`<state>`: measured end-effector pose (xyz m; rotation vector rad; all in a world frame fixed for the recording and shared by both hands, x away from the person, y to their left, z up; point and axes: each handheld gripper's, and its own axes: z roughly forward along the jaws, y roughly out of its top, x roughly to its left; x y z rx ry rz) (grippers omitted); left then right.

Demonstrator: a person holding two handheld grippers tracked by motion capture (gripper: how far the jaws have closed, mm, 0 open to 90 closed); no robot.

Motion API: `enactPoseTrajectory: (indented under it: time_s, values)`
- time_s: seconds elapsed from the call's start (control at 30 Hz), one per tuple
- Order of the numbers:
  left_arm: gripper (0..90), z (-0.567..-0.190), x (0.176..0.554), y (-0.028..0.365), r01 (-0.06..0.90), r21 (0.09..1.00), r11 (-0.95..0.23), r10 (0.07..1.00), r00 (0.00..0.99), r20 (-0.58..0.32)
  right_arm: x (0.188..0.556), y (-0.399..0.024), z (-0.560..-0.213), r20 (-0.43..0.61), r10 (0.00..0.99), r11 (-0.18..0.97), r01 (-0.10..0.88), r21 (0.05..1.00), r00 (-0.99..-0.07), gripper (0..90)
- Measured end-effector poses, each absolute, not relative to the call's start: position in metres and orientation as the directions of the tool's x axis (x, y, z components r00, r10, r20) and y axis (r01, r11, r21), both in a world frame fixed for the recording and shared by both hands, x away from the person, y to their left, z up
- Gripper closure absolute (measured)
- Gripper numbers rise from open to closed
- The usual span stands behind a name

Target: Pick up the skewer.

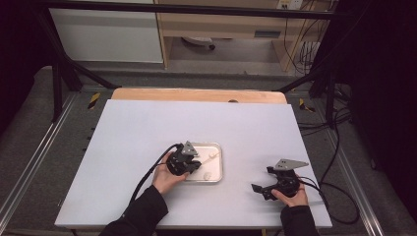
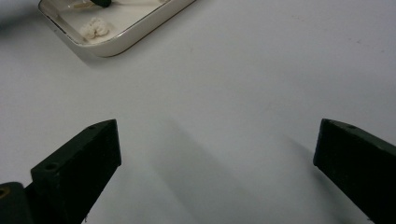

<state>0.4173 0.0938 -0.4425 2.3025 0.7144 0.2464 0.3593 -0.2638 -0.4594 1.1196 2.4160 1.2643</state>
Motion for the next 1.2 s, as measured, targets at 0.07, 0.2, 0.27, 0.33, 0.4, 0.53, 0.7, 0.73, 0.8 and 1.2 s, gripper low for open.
enactPoseTrajectory:
  time_s: [0.07, 0.2, 0.27, 0.33, 0.4, 0.53, 0.7, 0.73, 0.8, 1.2]
  values:
    - [87.7, -0.443, 0.417, 0.094, 0.422, 0.68, -0.6, 0.556, 0.831, -0.025, 0.359, -0.264, -0.459, 0.164, 0.699, 0.351, 0.534, 0.769, -0.696, 1.4]
    - [88.0, -0.443, 0.417, 0.094, 0.419, 0.681, -0.6, 0.556, 0.831, -0.022, 0.359, -0.264, -0.459, 0.164, 0.7, 0.35, 0.534, 0.77, -0.695, 1.4]
    - [88.2, -0.443, 0.416, 0.095, 0.416, 0.682, -0.601, 0.554, 0.832, -0.02, 0.359, -0.264, -0.459, 0.163, 0.699, 0.351, 0.532, 0.77, -0.696, 1.4]
    - [88.3, -0.443, 0.415, 0.095, 0.414, 0.684, -0.6, 0.554, 0.832, -0.017, 0.359, -0.264, -0.459, 0.162, 0.699, 0.352, 0.532, 0.77, -0.697, 1.4]
    - [88.4, -0.442, 0.414, 0.096, 0.414, 0.691, -0.593, 0.557, 0.83, -0.019, 0.359, -0.264, -0.459, 0.161, 0.699, 0.353, 0.532, 0.77, -0.697, 1.4]
    - [88.4, -0.437, 0.411, 0.099, 0.403, 0.707, -0.58, 0.558, 0.83, -0.016, 0.359, -0.264, -0.459, 0.162, 0.699, 0.351, 0.531, 0.771, -0.696, 1.4]
    - [88.4, -0.43, 0.406, 0.104, 0.392, 0.722, -0.571, 0.551, 0.834, -0.017, 0.359, -0.264, -0.459, 0.16, 0.699, 0.352, 0.531, 0.771, -0.697, 1.4]
    - [88.4, -0.429, 0.405, 0.105, 0.392, 0.724, -0.567, 0.551, 0.834, -0.02, 0.359, -0.264, -0.459, 0.159, 0.701, 0.353, 0.532, 0.77, -0.696, 1.4]
    - [88.4, -0.427, 0.403, 0.106, 0.391, 0.723, -0.569, 0.55, 0.835, -0.019, 0.359, -0.264, -0.459, 0.158, 0.701, 0.353, 0.531, 0.77, -0.696, 1.4]
    - [88.4, -0.419, 0.398, 0.111, 0.394, 0.718, -0.574, 0.543, 0.84, -0.028, 0.359, -0.257, -0.454, 0.114, 0.705, 0.373, 0.503, 0.78, -0.7, 0.6]
